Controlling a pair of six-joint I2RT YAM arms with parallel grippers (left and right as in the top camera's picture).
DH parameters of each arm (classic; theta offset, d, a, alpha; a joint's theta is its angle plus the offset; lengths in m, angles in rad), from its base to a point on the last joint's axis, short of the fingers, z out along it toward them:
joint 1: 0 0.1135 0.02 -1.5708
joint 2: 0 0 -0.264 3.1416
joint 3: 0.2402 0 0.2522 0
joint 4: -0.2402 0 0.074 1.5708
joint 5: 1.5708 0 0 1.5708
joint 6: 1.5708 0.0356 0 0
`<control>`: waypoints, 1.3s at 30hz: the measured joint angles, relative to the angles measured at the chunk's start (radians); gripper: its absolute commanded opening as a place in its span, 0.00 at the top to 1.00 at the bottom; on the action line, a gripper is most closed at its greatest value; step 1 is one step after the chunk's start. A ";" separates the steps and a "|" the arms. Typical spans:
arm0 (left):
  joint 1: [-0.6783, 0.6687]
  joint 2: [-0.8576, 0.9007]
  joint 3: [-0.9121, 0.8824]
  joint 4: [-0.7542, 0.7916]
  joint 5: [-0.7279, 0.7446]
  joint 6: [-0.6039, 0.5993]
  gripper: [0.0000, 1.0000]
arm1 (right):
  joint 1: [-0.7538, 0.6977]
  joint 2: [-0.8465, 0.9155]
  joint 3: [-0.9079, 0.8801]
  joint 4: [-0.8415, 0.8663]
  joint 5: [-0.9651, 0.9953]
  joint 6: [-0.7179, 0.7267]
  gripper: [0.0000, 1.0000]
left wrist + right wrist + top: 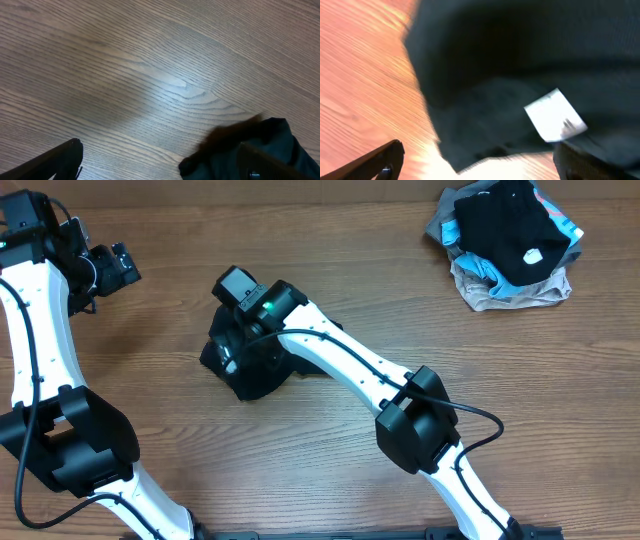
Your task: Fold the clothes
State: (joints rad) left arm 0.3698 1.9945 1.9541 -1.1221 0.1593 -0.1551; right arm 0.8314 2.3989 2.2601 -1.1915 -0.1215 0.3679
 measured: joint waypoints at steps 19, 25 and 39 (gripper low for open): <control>0.000 0.000 0.000 0.005 -0.003 0.000 0.00 | 0.077 0.000 -0.232 0.228 0.100 -0.531 0.00; 0.000 0.000 0.000 0.010 -0.004 0.000 0.00 | 0.078 0.000 -0.300 0.354 0.130 -0.577 0.00; 0.000 0.000 0.000 0.016 -0.023 0.000 0.00 | 0.070 -0.003 -0.258 0.242 0.393 -0.593 0.00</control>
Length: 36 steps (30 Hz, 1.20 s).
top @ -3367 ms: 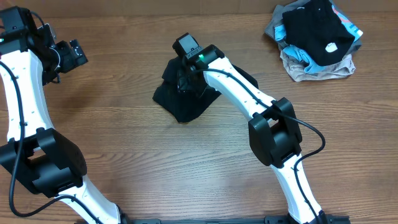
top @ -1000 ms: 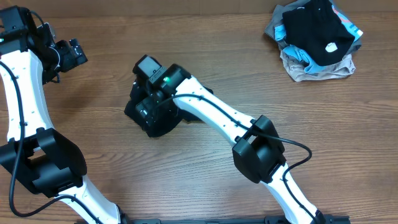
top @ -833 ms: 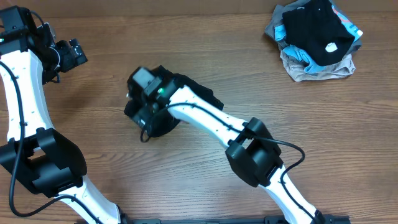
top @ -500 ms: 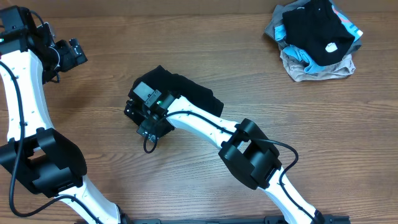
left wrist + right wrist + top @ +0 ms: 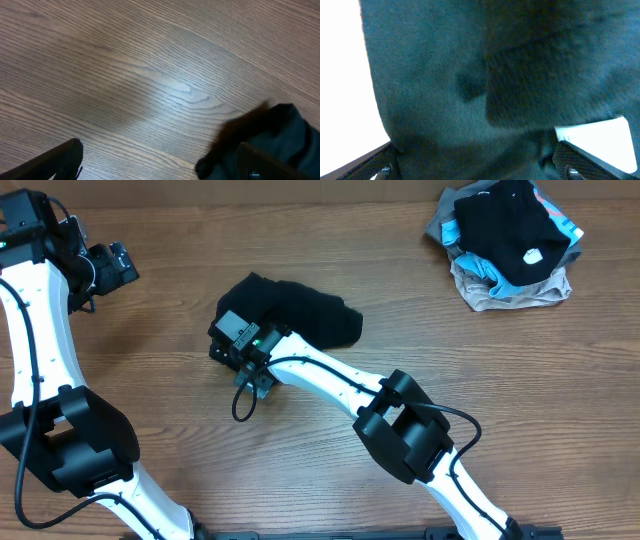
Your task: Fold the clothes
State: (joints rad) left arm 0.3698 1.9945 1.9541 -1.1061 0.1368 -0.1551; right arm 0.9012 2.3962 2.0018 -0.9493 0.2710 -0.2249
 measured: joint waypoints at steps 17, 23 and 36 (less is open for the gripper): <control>0.000 0.000 0.000 0.000 0.000 0.000 0.00 | -0.030 0.000 0.021 0.303 0.104 -0.047 0.00; 0.000 0.000 0.000 -0.004 0.000 0.000 0.00 | -0.123 0.000 -0.024 0.416 0.051 -0.056 0.01; 0.000 0.000 0.000 -0.015 -0.001 0.000 0.00 | -0.205 0.001 -0.042 0.164 -0.170 0.014 0.00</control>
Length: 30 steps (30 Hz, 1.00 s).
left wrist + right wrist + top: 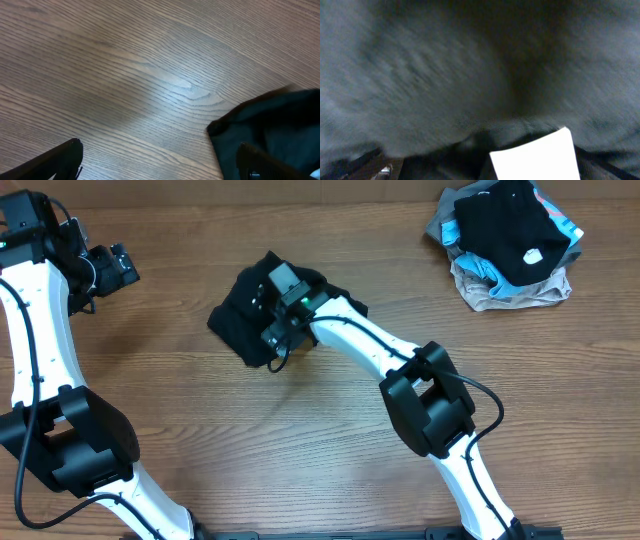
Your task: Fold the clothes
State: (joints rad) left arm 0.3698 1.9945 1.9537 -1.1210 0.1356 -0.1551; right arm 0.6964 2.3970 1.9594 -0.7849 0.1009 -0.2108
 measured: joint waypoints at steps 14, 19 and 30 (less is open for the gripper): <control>0.000 0.000 0.000 0.003 -0.002 0.000 0.00 | 0.061 -0.001 0.134 -0.116 -0.117 0.107 0.00; 0.000 0.000 0.000 0.003 -0.002 0.000 0.00 | 0.058 0.000 0.134 -0.084 -0.174 0.141 0.00; -0.004 0.000 0.000 0.002 -0.002 0.000 0.00 | 0.066 0.095 0.134 0.042 -0.282 0.243 0.03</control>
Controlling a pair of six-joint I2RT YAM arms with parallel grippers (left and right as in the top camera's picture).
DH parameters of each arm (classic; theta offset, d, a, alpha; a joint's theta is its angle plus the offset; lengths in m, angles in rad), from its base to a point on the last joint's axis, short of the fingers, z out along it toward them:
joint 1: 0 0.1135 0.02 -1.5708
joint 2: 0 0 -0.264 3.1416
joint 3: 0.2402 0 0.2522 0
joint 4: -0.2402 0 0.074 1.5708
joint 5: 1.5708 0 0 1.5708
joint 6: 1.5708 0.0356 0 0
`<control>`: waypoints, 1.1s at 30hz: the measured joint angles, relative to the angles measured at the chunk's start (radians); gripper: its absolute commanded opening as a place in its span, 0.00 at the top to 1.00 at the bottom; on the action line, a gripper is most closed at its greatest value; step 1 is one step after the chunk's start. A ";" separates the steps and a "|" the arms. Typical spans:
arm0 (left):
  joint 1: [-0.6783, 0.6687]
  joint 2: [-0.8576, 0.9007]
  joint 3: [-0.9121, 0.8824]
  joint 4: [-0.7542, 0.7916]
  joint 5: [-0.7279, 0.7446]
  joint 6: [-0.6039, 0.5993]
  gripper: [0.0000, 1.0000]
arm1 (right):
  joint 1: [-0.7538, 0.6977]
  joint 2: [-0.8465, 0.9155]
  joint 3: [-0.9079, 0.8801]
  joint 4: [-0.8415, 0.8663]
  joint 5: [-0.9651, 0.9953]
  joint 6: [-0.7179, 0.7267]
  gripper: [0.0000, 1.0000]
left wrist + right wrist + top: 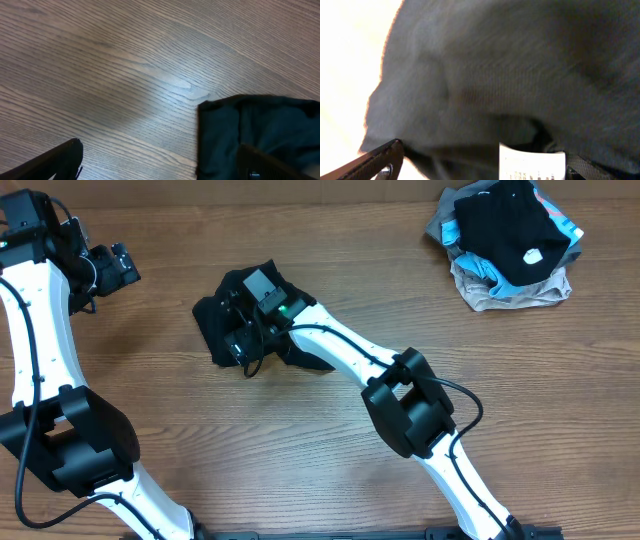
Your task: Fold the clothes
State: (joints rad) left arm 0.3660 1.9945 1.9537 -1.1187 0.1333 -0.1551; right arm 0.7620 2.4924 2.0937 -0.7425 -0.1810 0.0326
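Note:
A black garment (212, 328) lies crumpled on the wooden table (330, 470), left of centre. My right gripper (243, 340) is down on its middle. In the right wrist view the dark cloth (510, 70) fills the frame. Its white label (532, 165) lies between the fingers, which stand wide apart, so the right gripper (482, 167) is open. My left gripper (112, 268) hangs open at the far left, apart from the garment. The left wrist view shows the garment's edge (250, 130) at lower right.
A pile of other clothes (505, 240), black on top with grey and blue beneath, sits at the back right corner. The right arm's white links (340, 365) stretch across the table's middle. Bare wood (100, 75) lies under the left gripper.
The right gripper and the black garment have shifted left. The cloth now reaches further toward the left arm and shows more in the left wrist view. The left arm has not moved.
The right gripper first stood over a bunched black garment left of centre. Then it was at the garment's front left, with cloth stretched out to the right. Later it lay on the garment's middle, and now gripper and garment sit further left. The left arm stayed still.

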 measured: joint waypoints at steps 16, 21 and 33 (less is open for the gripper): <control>0.000 0.000 0.000 0.000 0.000 0.000 0.00 | -0.001 0.021 0.056 -0.123 0.198 0.314 0.96; 0.000 0.000 0.000 0.000 0.000 0.000 0.00 | -0.021 0.021 0.074 -0.187 0.215 0.340 0.96; 0.000 0.000 0.000 0.000 0.000 0.000 0.00 | -0.131 0.011 0.079 -0.264 0.294 0.336 0.96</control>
State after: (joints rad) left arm 0.3660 1.9945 1.9537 -1.1191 0.1329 -0.1551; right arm 0.6312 2.5031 2.1723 -1.0065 0.1131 0.3691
